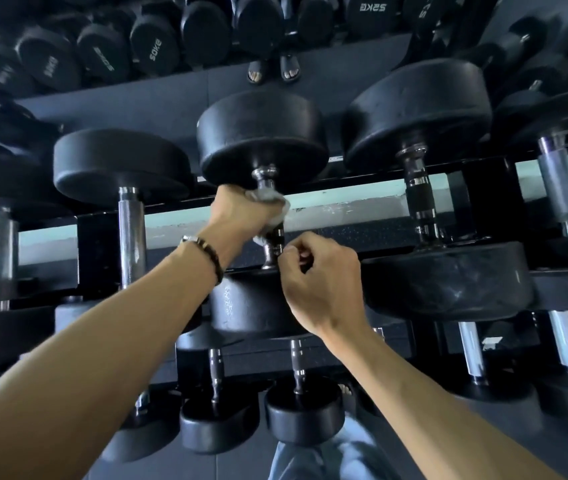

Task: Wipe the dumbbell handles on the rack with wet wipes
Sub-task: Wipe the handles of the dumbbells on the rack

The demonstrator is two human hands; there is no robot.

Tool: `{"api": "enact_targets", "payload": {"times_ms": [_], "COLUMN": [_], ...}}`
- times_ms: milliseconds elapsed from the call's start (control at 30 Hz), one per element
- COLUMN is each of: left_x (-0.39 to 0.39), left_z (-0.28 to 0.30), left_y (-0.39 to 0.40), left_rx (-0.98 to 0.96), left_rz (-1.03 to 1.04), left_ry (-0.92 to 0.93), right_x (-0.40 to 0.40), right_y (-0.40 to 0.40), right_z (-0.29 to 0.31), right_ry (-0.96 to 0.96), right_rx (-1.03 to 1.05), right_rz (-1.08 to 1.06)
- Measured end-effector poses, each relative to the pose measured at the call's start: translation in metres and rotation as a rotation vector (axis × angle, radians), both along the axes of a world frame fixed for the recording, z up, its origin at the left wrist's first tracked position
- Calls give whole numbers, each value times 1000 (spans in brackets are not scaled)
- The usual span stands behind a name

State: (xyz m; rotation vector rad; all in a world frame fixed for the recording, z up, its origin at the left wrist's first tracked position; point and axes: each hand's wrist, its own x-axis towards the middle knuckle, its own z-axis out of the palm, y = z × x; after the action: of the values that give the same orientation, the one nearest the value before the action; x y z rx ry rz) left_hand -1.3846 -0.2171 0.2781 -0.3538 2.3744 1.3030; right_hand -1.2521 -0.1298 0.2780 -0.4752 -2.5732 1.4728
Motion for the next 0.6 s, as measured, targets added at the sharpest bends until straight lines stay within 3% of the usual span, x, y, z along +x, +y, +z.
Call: {"api": "enact_targets", "payload": {"times_ms": [100, 300, 433, 533, 600], "left_x": [18, -10, 8, 27, 33], "left_z": [1, 4, 3, 10, 16], "left_y": [-9, 1, -13, -29, -37], "left_rx": [-61, 18, 14, -82, -133], "left_rz": [-97, 17, -28, -223, -257], "left_ry": [-105, 19, -103, -197, -155], "right_x": [0, 1, 1, 0, 1], "right_y": [1, 1, 0, 1, 1], "right_z": [0, -1, 1, -1, -2], "right_ry": [-1, -21, -11, 5, 7], "right_rx": [21, -2, 2, 4, 8], "right_rz": [13, 12, 26, 33, 31]}}
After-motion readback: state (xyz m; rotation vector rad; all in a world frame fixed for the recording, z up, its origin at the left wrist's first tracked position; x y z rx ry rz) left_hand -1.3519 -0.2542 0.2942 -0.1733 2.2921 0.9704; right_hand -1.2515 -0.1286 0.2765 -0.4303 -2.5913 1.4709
